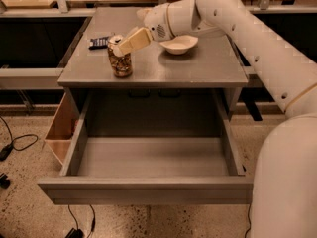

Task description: Pick orange can from top drawer and place on counter

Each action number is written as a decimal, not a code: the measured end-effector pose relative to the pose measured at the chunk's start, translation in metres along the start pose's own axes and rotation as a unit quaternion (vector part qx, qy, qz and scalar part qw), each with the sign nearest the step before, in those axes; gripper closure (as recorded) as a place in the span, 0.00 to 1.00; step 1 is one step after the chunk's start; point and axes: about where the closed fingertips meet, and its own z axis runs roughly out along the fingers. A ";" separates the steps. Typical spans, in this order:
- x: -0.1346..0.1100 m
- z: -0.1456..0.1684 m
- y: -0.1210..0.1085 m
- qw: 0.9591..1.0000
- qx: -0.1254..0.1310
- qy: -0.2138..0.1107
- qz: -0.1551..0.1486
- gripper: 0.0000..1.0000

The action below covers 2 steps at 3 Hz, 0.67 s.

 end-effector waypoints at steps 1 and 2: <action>-0.006 -0.062 0.000 0.998 0.036 0.052 0.001 0.00; 0.003 -0.128 0.025 0.987 0.106 0.123 0.013 0.00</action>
Offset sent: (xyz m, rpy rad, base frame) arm -0.1218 -0.1814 -0.0745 -0.4409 0.1843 -0.5013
